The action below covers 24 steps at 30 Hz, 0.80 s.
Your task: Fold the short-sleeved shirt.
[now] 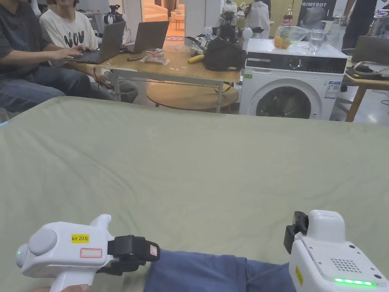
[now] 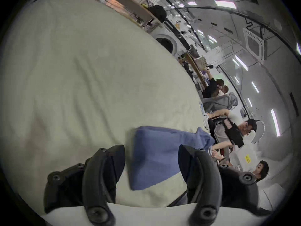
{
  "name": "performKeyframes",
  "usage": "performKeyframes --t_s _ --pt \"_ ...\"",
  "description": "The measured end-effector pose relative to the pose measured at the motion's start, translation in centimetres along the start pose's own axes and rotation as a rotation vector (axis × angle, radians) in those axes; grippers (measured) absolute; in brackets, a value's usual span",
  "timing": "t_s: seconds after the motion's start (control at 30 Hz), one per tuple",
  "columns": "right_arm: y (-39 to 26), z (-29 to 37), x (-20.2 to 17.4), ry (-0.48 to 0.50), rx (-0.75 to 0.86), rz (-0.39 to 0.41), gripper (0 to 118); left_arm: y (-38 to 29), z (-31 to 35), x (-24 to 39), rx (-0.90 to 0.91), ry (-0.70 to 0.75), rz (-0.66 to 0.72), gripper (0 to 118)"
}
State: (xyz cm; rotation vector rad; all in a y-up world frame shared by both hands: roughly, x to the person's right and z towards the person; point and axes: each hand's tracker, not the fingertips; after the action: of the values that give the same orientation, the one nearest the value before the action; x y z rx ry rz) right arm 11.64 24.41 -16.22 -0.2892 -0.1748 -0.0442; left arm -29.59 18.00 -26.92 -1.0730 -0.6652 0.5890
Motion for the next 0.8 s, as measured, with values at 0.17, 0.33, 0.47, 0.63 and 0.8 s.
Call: performKeyframes --t_s 0.17,0.33,0.47,0.63,0.8 --pt "-0.2 0.1 -0.4 0.010 -0.007 0.001 0 -1.7 -3.7 -2.8 -0.084 -0.105 0.039 68" --pt "-0.2 0.3 -0.4 0.007 -0.011 0.000 0 -2.1 -5.8 -3.3 -0.046 -0.260 0.095 23" --pt "-0.1 0.5 -0.1 -0.001 -0.010 -0.007 0 -2.5 -7.2 -2.8 -0.039 -0.217 0.121 10" --pt "0.2 0.6 0.3 -0.009 -0.008 0.000 0 -2.8 -5.9 -2.7 -0.004 -0.239 0.142 8" --pt "0.9 0.6 0.3 -0.010 0.006 0.009 0 -1.7 -2.4 -0.3 0.040 -0.285 0.089 8"
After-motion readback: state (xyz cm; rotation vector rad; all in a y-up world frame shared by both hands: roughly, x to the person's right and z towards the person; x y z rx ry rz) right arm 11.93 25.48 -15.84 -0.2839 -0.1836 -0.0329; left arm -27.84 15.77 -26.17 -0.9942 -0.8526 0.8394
